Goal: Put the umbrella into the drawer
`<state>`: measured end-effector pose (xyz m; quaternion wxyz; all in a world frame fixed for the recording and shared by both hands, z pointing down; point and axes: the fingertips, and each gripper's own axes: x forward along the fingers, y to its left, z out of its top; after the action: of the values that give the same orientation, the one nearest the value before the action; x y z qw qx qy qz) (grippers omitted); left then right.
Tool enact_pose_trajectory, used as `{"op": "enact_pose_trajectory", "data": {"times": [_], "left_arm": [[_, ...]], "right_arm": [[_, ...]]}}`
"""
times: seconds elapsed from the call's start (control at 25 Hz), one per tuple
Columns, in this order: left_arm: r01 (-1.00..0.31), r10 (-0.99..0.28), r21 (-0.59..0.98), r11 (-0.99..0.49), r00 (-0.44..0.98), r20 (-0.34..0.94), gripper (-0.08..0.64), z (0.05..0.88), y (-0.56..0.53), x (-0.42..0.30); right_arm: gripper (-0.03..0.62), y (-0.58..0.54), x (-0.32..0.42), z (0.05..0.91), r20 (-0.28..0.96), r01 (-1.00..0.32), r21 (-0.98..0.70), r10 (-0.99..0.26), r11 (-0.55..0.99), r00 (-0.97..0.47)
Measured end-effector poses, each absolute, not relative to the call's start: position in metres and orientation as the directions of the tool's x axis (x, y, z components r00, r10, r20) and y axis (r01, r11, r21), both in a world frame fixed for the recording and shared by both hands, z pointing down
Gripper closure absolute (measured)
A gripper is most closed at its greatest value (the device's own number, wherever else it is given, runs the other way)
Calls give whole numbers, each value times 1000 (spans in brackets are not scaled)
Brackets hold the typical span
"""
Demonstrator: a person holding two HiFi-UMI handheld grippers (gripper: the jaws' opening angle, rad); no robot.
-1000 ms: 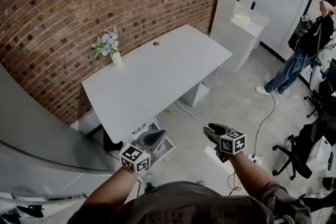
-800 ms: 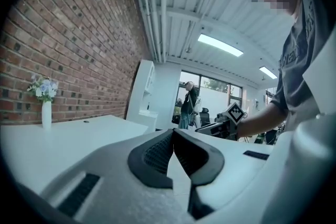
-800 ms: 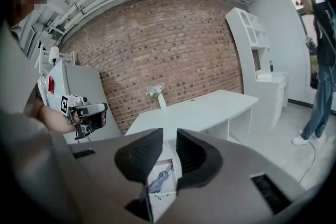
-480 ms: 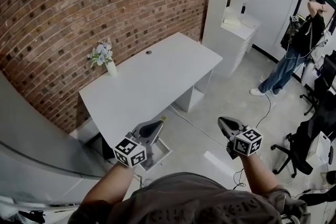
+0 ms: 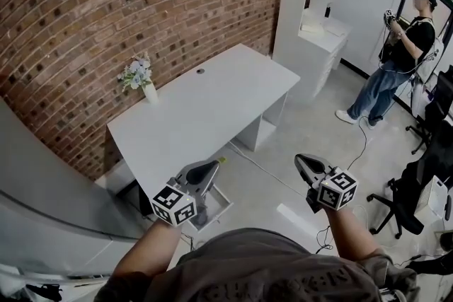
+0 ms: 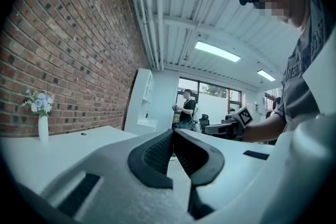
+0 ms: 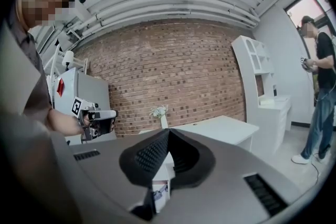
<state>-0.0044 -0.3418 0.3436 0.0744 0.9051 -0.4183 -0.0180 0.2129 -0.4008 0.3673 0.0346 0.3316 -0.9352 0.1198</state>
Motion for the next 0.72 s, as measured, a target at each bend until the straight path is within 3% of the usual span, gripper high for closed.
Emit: {"op": "enact_pose_trajectory", "data": {"times": [0.72], "left_arm": [[-757, -764, 161, -633, 645, 30, 554, 346, -331, -7]], "right_arm": [[600, -396, 208, 367, 154, -620, -187, -600, 762, -785]]}}
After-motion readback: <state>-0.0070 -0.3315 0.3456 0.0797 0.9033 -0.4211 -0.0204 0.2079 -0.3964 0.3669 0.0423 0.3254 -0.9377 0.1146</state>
